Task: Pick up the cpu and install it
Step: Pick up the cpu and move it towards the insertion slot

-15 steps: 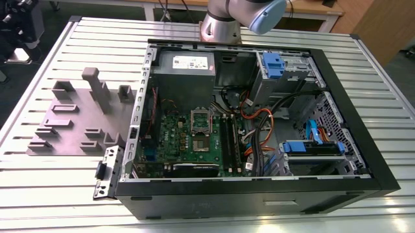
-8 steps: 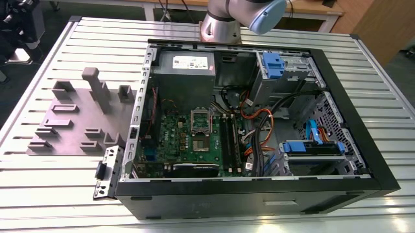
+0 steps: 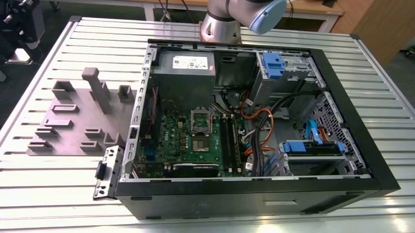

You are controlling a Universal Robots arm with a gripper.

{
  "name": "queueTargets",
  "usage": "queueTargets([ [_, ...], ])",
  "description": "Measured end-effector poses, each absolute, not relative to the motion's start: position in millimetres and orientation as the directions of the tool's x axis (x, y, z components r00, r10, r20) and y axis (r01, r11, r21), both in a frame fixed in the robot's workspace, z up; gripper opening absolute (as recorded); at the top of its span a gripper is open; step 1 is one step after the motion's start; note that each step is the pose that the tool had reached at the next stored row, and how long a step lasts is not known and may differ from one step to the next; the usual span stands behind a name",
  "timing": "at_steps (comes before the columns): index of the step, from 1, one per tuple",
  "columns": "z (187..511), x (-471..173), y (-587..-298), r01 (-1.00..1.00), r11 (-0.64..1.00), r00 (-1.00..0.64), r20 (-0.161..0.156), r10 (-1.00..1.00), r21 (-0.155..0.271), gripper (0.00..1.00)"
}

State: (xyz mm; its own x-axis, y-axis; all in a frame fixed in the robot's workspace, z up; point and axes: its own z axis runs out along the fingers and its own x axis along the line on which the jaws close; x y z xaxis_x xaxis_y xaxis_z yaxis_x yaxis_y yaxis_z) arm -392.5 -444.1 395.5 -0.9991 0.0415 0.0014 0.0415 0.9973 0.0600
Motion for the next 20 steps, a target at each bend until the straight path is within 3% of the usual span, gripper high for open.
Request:
queueTargets([
  [20,395,-382,-452,0.041,0.997,-0.999,0.002,0.041,0.06,0.47],
])
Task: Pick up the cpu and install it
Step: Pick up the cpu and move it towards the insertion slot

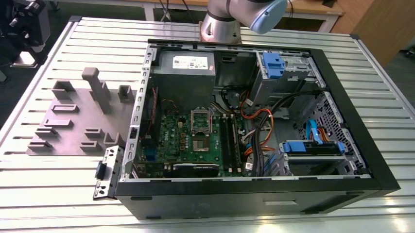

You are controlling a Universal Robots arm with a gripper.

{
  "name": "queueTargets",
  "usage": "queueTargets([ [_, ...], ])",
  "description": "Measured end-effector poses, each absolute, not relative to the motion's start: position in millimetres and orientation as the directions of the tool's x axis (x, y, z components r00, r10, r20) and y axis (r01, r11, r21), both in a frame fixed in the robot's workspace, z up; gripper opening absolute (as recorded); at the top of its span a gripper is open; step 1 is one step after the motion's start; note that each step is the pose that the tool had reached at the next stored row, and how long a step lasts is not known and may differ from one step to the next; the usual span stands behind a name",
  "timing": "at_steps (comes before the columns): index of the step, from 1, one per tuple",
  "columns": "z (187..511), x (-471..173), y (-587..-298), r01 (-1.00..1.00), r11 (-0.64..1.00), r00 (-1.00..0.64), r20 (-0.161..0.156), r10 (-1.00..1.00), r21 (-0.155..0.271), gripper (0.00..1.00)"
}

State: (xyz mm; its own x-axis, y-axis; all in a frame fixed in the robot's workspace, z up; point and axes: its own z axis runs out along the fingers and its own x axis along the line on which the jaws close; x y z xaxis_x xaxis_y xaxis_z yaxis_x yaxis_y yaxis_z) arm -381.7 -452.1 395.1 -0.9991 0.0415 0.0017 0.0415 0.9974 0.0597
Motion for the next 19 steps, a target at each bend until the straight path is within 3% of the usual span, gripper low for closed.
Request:
queueTargets([
  [19,394,-363,-466,0.043,0.997,-0.999,0.007,0.043,0.06,0.47],
])
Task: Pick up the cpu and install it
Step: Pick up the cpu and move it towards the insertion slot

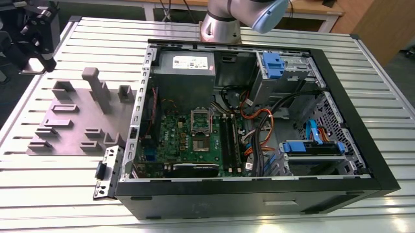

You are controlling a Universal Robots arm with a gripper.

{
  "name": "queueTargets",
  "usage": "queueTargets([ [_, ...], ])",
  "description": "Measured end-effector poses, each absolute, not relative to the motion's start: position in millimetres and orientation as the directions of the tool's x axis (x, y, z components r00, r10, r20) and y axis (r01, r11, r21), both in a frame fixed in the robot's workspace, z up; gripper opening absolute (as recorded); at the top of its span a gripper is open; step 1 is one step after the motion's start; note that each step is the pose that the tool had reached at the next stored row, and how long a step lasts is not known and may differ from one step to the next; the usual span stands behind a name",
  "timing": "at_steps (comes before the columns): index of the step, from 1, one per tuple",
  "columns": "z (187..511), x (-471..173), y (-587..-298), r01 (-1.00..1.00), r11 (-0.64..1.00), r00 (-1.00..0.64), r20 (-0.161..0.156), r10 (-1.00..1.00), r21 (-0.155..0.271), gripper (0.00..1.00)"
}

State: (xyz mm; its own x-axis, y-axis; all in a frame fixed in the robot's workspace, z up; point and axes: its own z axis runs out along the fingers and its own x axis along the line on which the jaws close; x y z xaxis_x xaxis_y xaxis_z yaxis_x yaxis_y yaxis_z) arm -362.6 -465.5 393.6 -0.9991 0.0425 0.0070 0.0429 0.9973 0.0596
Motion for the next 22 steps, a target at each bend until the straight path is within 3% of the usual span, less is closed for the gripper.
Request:
queueTargets([
  [22,393,-332,-469,0.043,0.997,-0.999,0.011,0.043,0.059,0.47],
])
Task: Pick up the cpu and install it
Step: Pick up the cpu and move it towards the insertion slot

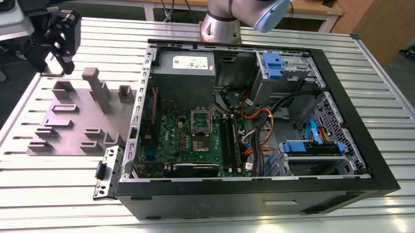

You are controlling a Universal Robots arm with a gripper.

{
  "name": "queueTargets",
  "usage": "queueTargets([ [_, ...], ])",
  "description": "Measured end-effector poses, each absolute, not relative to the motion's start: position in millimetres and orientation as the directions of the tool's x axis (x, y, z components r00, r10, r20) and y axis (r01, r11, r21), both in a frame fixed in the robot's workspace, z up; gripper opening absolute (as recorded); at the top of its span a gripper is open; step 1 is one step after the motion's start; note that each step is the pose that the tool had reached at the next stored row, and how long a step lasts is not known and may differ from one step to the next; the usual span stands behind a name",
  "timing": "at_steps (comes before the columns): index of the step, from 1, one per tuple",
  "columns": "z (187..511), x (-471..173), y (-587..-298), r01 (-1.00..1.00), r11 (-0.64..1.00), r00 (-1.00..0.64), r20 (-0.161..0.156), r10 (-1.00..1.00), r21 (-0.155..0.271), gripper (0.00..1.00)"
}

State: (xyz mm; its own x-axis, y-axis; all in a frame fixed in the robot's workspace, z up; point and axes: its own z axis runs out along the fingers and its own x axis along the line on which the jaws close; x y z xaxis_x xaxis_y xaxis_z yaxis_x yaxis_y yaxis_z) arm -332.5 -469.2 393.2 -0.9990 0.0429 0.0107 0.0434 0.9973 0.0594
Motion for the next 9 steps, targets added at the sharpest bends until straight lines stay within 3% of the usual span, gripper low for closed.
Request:
queueTargets([
  [9,393.2,-323.6,-469.4,0.043,0.997,-0.999,0.011,0.043,0.059,0.47],
])
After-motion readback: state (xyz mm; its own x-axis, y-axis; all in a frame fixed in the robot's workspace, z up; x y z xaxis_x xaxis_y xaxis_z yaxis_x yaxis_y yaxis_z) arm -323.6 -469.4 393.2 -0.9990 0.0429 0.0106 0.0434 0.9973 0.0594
